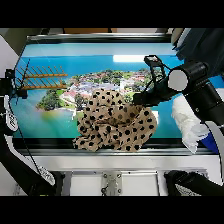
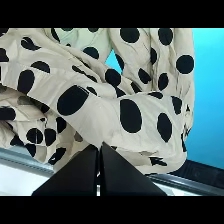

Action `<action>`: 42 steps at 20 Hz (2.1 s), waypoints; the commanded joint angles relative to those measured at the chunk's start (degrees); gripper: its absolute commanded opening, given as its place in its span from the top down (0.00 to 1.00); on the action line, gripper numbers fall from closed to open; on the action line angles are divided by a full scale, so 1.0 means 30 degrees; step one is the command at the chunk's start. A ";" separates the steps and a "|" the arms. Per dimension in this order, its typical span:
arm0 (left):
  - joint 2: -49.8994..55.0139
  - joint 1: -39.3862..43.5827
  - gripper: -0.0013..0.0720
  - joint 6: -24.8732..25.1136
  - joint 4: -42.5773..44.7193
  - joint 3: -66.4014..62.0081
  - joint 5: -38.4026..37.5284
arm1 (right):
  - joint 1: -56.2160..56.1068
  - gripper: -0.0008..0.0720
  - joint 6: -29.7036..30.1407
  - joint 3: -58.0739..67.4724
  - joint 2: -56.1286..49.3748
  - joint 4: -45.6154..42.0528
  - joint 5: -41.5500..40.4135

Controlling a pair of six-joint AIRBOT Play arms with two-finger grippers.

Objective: Fold the clothes and pants, and hang the long-sleeved shirts on hangers.

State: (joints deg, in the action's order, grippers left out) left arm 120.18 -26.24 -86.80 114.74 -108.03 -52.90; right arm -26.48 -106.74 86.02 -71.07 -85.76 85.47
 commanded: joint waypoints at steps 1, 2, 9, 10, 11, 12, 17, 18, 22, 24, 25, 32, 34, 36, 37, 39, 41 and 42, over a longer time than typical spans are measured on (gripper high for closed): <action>0.0670 -0.0175 0.05 0.0408 -0.0146 -0.0175 0.0357 | -0.0015 0.98 0.0000 -0.0007 -0.0015 0.0007 0.0007; 0.0729 -0.0153 0.05 0.0452 -0.0138 -0.0175 0.0379 | -0.0015 0.98 0.0000 -0.0007 -0.0007 0.0007 0.0007; 0.0780 -0.0109 0.83 0.0444 -0.0153 -0.0175 -0.0044 | -0.0015 0.98 0.0000 -0.0007 -0.0015 0.0007 0.0007; 0.0780 -0.0095 0.84 0.0444 -0.0153 -0.0175 -0.0044 | -0.0015 0.98 0.0000 -0.0007 -0.0007 0.0007 0.0007; 0.0772 -0.0051 0.90 0.0444 -0.0153 -0.0175 -0.0124 | -0.0015 0.98 0.0000 -0.0007 -0.0007 0.0007 0.0007; 0.0758 -0.0044 0.97 0.0466 -0.0146 -0.0175 -0.0364 | -0.0015 0.98 0.0000 -0.0007 -0.0007 0.0007 0.0007; 0.0226 0.0022 0.97 0.0466 -0.0153 -0.0175 -0.1093 | -0.0015 0.98 0.0000 -0.0007 -0.0015 0.0015 0.0007; -0.0138 0.0022 0.97 0.0459 -0.0153 -0.0175 -0.1166 | -0.0015 0.98 0.0000 -0.0007 -0.0007 0.0007 0.0007; -0.2157 0.0022 0.97 0.0459 -0.0874 -0.0175 -0.1559 | -0.0015 0.98 0.0000 -0.0007 -0.0007 0.0007 0.0007; -0.3264 0.0160 0.97 0.0459 -0.1209 -0.0175 -0.1800 | -0.0015 0.98 0.0000 -0.0007 -0.0007 0.0007 0.0007; -0.3891 0.0321 0.97 0.0444 -0.1319 -0.0175 -0.2004 | -0.0015 0.98 0.0000 -0.0007 -0.0015 0.0007 0.0007; -0.8386 0.2718 0.97 0.0437 -0.3395 -0.0175 -0.3840 | -0.0015 0.98 0.0000 -0.0007 -0.0015 0.0007 0.0007; -0.9595 0.3920 0.97 0.0444 -0.3439 -0.0175 -0.4911 | -0.0015 0.98 0.0000 -0.0007 -0.0015 0.0007 0.0007; -1.0746 0.5158 0.97 0.0437 -0.3461 -0.0175 -0.6033 | -0.0015 0.98 0.0000 -0.0007 -0.0007 0.0007 0.0007; -1.1285 0.5792 0.97 0.0437 -0.3461 -0.0175 -0.6441 | -0.0015 0.98 0.0000 -0.0007 -0.0015 0.0007 0.0007; -1.2356 0.7184 0.97 0.0342 -0.3694 -0.0175 -0.6885 | -0.0015 0.98 0.0000 -0.0007 -0.0007 0.0007 0.0007; -1.3311 0.8575 0.97 0.0430 -0.4728 -0.0175 -0.7031 | -0.0015 0.98 0.0000 -0.0007 -0.0007 0.0015 0.0007; -1.3726 0.9151 0.97 0.1071 -0.5989 -0.0175 -0.7125 | -0.0015 0.98 0.0000 -0.0007 -0.0007 0.0007 0.0007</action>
State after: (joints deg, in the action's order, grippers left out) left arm 82.91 -3.92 -85.45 102.21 -108.51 -72.20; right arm -26.48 -106.72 86.02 -71.07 -85.76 85.47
